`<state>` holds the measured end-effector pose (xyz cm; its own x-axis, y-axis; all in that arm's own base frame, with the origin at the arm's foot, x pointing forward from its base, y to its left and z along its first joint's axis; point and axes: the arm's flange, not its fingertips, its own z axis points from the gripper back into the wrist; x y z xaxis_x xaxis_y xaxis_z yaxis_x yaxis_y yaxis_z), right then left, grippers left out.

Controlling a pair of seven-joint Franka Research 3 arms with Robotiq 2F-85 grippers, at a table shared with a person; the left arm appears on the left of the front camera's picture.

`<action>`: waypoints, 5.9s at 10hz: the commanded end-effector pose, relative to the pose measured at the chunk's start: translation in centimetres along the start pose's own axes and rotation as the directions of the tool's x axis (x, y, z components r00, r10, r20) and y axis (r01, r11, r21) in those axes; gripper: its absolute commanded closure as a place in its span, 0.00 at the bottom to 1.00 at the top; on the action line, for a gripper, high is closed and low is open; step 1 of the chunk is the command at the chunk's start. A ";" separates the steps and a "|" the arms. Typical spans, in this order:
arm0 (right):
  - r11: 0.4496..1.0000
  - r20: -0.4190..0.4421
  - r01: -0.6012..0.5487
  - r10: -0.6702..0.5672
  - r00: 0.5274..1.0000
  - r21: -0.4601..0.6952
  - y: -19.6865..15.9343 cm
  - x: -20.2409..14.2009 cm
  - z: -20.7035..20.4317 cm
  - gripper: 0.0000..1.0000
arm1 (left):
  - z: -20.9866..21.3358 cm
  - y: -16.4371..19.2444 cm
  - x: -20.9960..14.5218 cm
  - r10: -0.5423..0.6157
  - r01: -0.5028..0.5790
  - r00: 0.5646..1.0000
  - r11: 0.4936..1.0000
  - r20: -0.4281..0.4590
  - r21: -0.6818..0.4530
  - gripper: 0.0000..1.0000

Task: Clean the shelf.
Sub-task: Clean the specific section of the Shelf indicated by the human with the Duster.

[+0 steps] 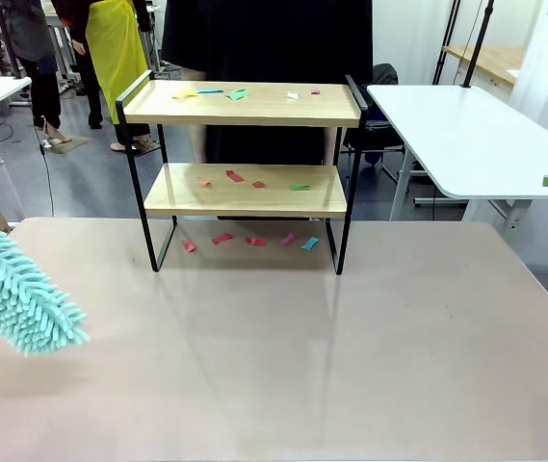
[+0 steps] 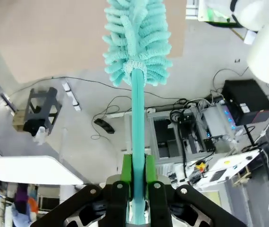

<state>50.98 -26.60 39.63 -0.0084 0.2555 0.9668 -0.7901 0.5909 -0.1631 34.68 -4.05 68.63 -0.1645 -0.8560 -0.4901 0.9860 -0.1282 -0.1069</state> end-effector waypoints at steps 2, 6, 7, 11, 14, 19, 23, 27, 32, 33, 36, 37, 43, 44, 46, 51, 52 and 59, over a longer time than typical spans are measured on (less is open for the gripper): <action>1.000 -0.015 0.006 -0.006 1.000 -0.009 0.2 0.9 -0.3 0.00 | 0.0 0.0 0.0 0.000 0.000 1.000 1.000 0.000 0.000 0.87; 1.000 -0.015 0.006 -0.006 1.000 -0.009 0.2 0.9 -0.3 0.00 | 0.0 0.0 0.0 0.000 0.000 1.000 1.000 0.000 0.000 0.87; 1.000 -0.015 0.006 -0.006 1.000 -0.009 0.2 0.9 -0.3 0.00 | 0.0 0.0 0.0 0.000 0.000 1.000 1.000 0.000 0.000 0.87; 1.000 -0.015 0.006 -0.006 1.000 -0.009 0.2 0.9 -0.3 0.00 | 0.0 0.0 0.0 0.000 0.000 1.000 1.000 0.000 0.000 0.87; 1.000 -0.015 0.006 -0.006 1.000 -0.009 0.2 0.9 -0.3 0.00 | 0.0 0.0 0.0 0.000 0.000 1.000 1.000 0.000 0.000 0.87; 1.000 -0.015 0.006 -0.006 1.000 -0.009 0.2 0.9 -0.3 0.00 | 0.0 0.0 0.0 0.000 0.000 1.000 1.000 0.000 0.000 0.87; 1.000 -0.015 0.006 -0.006 1.000 -0.009 0.2 0.9 -0.3 0.00 | 0.0 0.0 0.0 0.000 0.000 1.000 1.000 0.000 0.000 0.87; 1.000 -0.015 0.006 -0.006 1.000 -0.009 0.2 0.9 -0.3 0.00 | 0.0 0.0 0.0 0.000 0.000 1.000 1.000 0.000 0.000 0.87; 1.000 -0.015 0.006 -0.006 1.000 -0.009 0.2 0.9 -0.3 0.00 | -1.3 -1.7 1.1 -0.060 0.017 0.924 0.993 0.378 0.115 0.87; 1.000 -0.015 0.006 -0.006 1.000 -0.009 0.2 0.9 -0.3 0.00 | -1.5 -1.6 2.7 -0.029 -0.017 0.880 0.996 0.474 0.092 0.87; 1.000 -0.015 0.006 -0.006 1.000 -0.009 0.2 0.9 -0.3 0.00 | -2.4 -3.1 8.2 0.152 -0.117 0.779 0.988 0.609 -0.098 0.87; 1.000 -0.015 0.006 -0.006 1.000 -0.009 0.2 0.9 -0.3 0.00 | -2.6 -3.7 10.2 0.247 -0.169 0.737 0.969 0.630 -0.182 0.87; 1.000 -0.015 0.006 -0.006 1.000 -0.009 0.2 0.9 -0.3 0.00 | -6.5 -8.7 20.0 0.669 -0.424 0.391 0.740 0.632 -0.522 0.87; 1.000 -0.015 0.006 -0.006 1.000 -0.009 0.2 0.9 -0.3 0.00 | -6.6 -8.2 21.3 0.683 -0.404 0.371 0.729 0.629 -0.553 0.87; 1.000 -0.015 0.006 -0.006 1.000 -0.009 0.2 0.9 -0.3 0.00 | -5.0 -6.3 21.1 0.641 -0.382 0.502 0.766 0.580 -0.516 0.87; 1.000 -0.015 0.006 -0.006 1.000 -0.009 0.2 0.9 -0.3 0.00 | -6.4 -7.4 23.1 0.707 -0.462 0.383 0.704 0.595 -0.539 0.87; 1.000 -0.015 0.006 -0.006 1.000 -0.009 0.2 0.9 -0.3 0.00 | -6.4 -7.7 24.1 0.736 -0.496 0.326 0.668 0.594 -0.555 0.87; 1.000 -0.015 0.006 -0.006 1.000 -0.009 0.2 0.9 -0.3 0.00 | -5.4 -5.7 33.3 0.824 -0.634 0.147 0.503 0.547 -0.588 0.87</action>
<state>51.00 -26.56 39.69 -0.0109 0.2523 0.9676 -0.7897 0.5914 -0.1631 22.60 -27.45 49.23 0.7789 -0.5429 0.3139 0.6191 0.7456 -0.2466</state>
